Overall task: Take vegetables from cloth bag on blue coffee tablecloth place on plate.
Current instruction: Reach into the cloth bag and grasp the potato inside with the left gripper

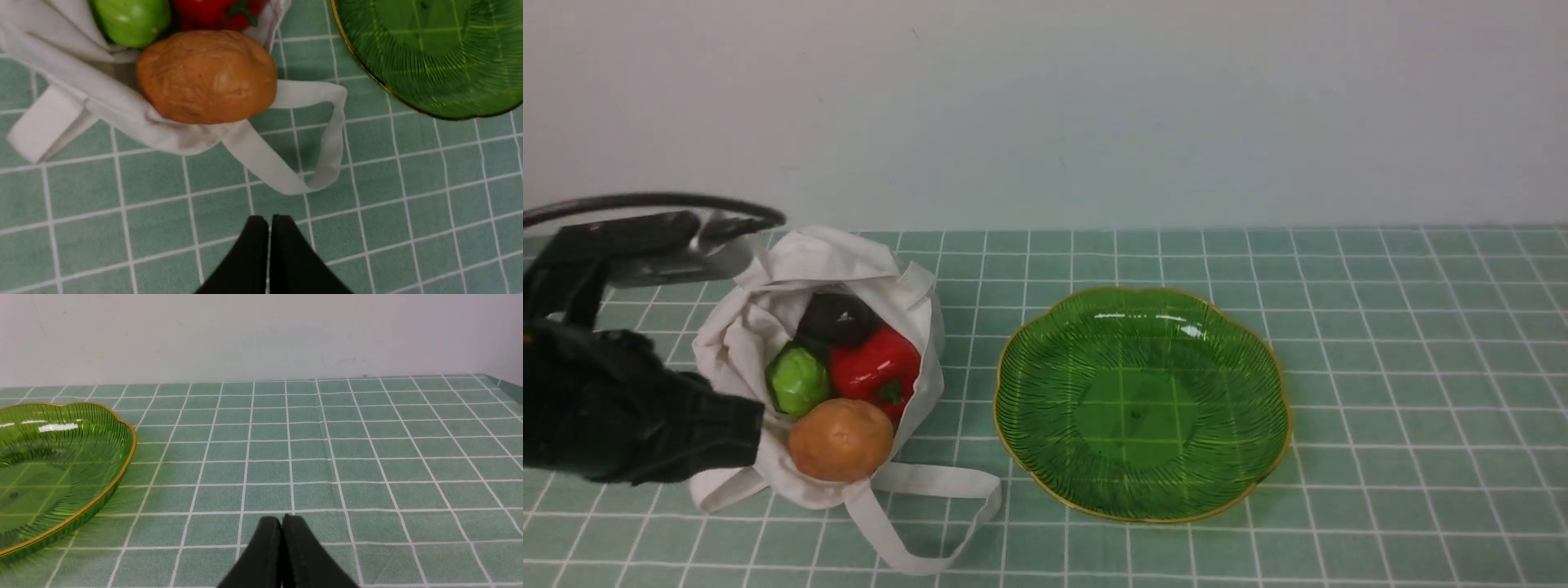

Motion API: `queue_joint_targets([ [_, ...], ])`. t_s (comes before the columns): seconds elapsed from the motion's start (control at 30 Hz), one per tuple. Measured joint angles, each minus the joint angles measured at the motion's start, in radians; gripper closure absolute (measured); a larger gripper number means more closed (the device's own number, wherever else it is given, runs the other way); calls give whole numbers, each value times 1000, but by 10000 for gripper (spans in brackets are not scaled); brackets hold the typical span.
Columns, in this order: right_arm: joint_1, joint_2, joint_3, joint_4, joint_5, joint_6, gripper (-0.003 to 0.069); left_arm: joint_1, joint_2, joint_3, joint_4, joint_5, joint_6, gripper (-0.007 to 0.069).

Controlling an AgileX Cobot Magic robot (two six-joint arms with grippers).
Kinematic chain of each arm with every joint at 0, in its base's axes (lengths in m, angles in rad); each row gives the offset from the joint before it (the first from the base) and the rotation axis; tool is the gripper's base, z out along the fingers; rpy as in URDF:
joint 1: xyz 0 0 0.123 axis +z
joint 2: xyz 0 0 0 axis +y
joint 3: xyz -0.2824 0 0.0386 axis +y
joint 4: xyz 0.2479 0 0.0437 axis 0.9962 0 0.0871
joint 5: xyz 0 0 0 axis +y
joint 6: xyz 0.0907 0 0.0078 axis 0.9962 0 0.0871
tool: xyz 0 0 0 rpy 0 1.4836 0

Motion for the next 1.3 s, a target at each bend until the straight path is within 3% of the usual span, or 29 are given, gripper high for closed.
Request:
queue_joint_targets([
  [0.2, 0, 0, 0, 0, 0, 0, 669, -41, 164, -79, -22, -5, 195, 545],
  [0.3, 0, 0, 0, 0, 0, 0, 669, -75, 229, -86, -24, -72, 232, 390],
  [0.4, 0, 0, 0, 0, 0, 0, 669, -99, 262, -86, 8, -161, 246, 183],
  [0.57, 0, 0, 0, 0, 0, 0, 669, -125, 299, -87, 50, -252, 275, -35],
  [1.3, 0, 0, 0, 0, 0, 0, 669, -156, 470, -89, 123, -375, 280, -55],
])
